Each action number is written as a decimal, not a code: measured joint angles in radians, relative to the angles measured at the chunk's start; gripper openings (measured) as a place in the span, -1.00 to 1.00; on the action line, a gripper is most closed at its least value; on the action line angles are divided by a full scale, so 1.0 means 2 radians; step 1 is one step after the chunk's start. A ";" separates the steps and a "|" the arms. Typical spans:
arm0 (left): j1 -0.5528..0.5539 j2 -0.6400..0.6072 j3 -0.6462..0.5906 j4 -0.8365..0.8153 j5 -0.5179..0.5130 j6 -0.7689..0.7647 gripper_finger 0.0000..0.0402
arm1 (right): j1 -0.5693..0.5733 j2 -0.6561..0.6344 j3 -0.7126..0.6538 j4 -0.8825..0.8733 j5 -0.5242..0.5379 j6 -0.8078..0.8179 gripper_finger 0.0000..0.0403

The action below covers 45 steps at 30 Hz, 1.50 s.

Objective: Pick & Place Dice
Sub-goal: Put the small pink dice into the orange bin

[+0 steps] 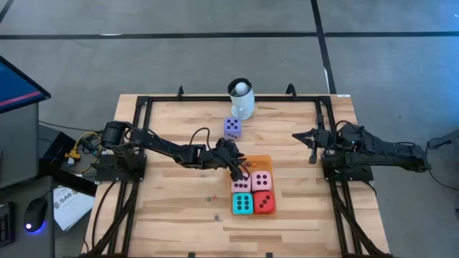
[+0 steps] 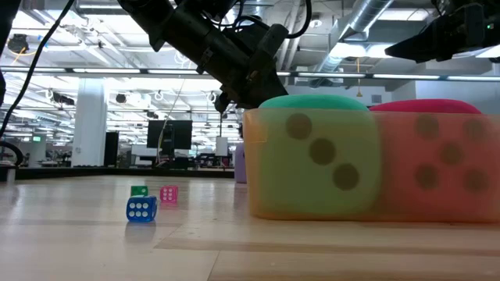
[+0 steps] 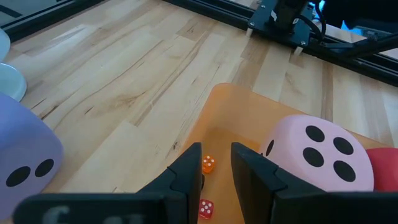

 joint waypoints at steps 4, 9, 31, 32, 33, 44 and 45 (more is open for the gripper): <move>0.000 0.000 0.000 0.000 0.000 0.000 -0.62 | 0.000 0.000 0.000 0.000 0.000 0.000 -1.00; 0.000 -0.004 0.000 -0.006 0.001 0.000 -0.62 | 0.000 0.000 0.000 0.000 0.000 0.000 -1.00; -0.062 -0.120 0.000 -0.155 0.014 -0.001 -0.62 | 0.000 0.000 0.000 -0.003 0.000 -0.001 -1.00; -0.068 -0.123 0.000 -0.164 0.014 -0.002 -0.62 | 0.000 0.000 0.000 -0.003 0.000 -0.001 -1.00; -0.073 -0.125 0.000 -0.166 0.014 -0.002 -0.62 | 0.000 0.000 0.000 -0.003 0.000 -0.001 -1.00; -0.097 -0.136 0.000 -0.177 0.014 -0.002 -0.62 | 0.000 0.000 0.000 -0.003 0.000 0.000 -1.00; -0.097 -0.136 0.000 -0.176 0.013 -0.002 -0.62 | 0.000 0.000 0.000 -0.003 0.000 0.000 -1.00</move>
